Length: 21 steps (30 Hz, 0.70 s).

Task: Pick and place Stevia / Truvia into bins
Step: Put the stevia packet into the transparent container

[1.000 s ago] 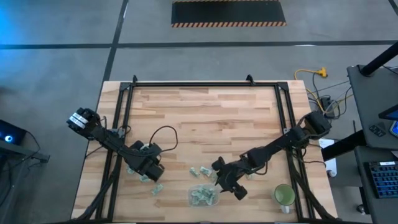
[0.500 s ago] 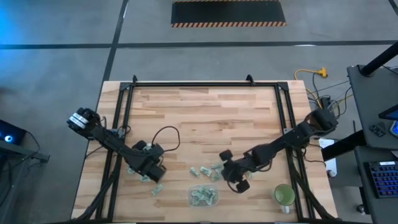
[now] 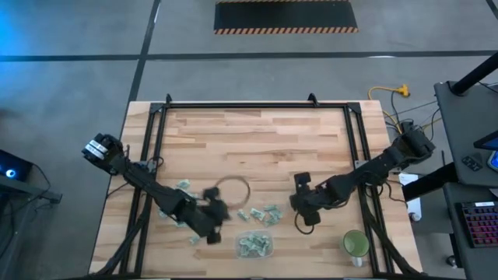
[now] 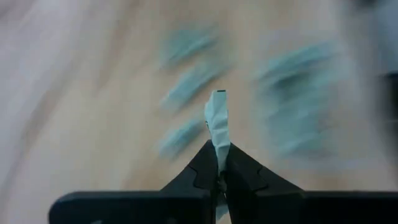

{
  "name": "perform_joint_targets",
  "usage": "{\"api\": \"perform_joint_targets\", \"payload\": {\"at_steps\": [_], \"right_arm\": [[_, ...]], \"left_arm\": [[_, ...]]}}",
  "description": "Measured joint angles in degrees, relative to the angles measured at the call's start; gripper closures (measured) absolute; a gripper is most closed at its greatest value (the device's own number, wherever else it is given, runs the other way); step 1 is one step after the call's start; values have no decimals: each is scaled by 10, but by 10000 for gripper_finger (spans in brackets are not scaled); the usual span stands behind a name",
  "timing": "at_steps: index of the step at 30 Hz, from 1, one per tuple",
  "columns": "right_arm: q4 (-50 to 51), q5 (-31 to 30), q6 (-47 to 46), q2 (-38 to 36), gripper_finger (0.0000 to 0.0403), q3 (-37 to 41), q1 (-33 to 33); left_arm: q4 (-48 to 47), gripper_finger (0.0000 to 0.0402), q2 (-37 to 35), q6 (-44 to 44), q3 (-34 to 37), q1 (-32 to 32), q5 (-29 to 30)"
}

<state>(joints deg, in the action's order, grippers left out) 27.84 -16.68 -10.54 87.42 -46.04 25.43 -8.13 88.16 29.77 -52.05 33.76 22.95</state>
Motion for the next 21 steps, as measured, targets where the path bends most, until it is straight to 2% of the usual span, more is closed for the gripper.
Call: {"api": "perform_joint_targets", "payload": {"at_steps": [3, 6, 11, 15, 21], "right_arm": [[-40, 0, 0, -3, 310, 19, 0], [-97, 8, 8, 1, 308, 33, 0], [-147, 67, 49, 17, 300, 42, 0], [-192, 65, 60, 23, 292, 42, -5], [-280, 62, 78, 23, 274, 50, -22]], "left_arm": [[147, 401, 13, -132, 8, 1, -54], [200, 401, 30, -183, 8, 0, -93], [207, 401, 61, -183, 5, -2, -107], [253, 401, 78, -193, 6, -6, -112], [307, 401, 117, -198, 1, -19, -181]]}}
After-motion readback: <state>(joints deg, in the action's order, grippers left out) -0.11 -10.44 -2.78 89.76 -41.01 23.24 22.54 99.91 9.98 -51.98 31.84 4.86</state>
